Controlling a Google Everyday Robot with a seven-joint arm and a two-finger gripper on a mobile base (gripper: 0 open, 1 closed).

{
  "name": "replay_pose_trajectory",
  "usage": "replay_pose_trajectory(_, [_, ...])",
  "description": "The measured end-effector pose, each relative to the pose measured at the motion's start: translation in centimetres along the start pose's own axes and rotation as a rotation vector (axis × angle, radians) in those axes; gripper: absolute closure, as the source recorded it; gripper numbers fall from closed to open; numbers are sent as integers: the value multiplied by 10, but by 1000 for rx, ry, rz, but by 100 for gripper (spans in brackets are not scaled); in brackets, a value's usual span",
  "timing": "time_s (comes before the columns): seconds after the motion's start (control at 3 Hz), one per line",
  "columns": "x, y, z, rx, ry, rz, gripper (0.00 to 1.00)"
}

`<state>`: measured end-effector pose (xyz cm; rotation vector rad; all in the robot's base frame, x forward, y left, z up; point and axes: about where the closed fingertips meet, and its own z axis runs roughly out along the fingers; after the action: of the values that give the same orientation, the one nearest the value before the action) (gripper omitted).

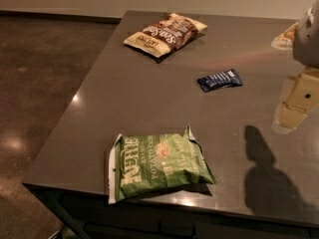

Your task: Move green jalapeno chip bag near rxbar blueberry

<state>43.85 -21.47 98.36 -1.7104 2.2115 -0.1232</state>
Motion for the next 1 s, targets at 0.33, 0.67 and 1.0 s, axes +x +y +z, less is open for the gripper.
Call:
replay_pose_trajectory(0.33, [0, 0, 0, 0, 0, 0, 0])
replay_pose_trajectory(0.67, [-5, 14, 6, -19, -20, -26, 0])
replay_pose_trajectory(1.0, [-8, 35, 29, -66, -54, -50, 0])
